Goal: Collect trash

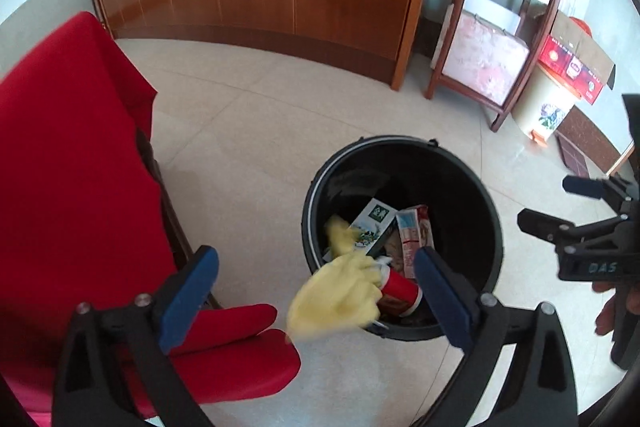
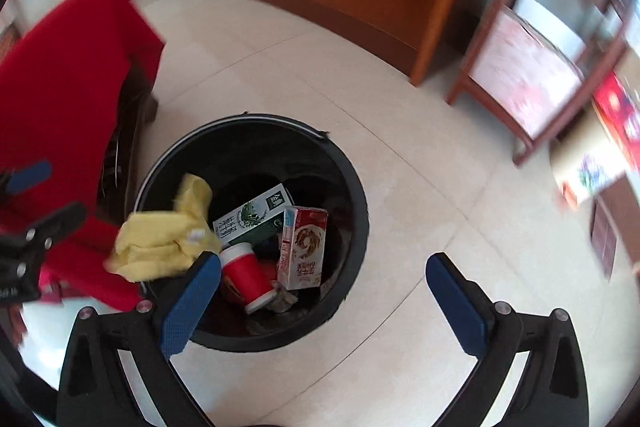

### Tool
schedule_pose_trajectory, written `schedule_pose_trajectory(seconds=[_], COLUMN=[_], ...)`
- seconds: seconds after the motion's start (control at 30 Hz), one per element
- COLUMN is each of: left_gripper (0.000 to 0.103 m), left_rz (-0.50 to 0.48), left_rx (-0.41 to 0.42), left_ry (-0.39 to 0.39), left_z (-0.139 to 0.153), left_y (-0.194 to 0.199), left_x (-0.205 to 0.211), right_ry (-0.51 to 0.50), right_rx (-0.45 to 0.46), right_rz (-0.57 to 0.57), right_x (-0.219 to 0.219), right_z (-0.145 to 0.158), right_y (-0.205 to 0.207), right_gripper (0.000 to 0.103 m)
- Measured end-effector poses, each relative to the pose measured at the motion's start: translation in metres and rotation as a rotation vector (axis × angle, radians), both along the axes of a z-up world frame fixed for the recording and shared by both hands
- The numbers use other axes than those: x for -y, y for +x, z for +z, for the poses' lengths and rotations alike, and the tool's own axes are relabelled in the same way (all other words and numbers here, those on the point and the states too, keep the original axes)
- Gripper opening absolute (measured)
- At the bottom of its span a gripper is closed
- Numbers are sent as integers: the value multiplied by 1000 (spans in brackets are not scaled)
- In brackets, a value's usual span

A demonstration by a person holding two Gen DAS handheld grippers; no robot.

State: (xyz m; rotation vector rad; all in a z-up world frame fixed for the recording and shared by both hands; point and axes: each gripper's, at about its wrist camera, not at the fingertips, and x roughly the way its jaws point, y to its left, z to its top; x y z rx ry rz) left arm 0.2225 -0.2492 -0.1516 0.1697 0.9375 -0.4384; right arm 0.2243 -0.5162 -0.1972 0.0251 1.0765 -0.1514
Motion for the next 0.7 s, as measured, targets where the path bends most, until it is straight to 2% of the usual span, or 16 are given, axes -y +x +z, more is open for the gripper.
schedule_pose_trajectory(seconds=[0.23, 0.43, 0.7], left_gripper=[102, 102, 102], left_rz=[3, 26, 22], left_rx=[67, 103, 185], left_ry=[-14, 2, -13], left_z=[31, 43, 73], left_y=[-27, -33, -72], left_x=[-8, -24, -32], right_ry=[-57, -63, -45], right_rx=[65, 123, 203], right_rz=[-36, -83, -127], right_x=[-12, -12, -31], right_z=[27, 45, 76], right_y=[-27, -51, -94], right_gripper=[103, 103, 103])
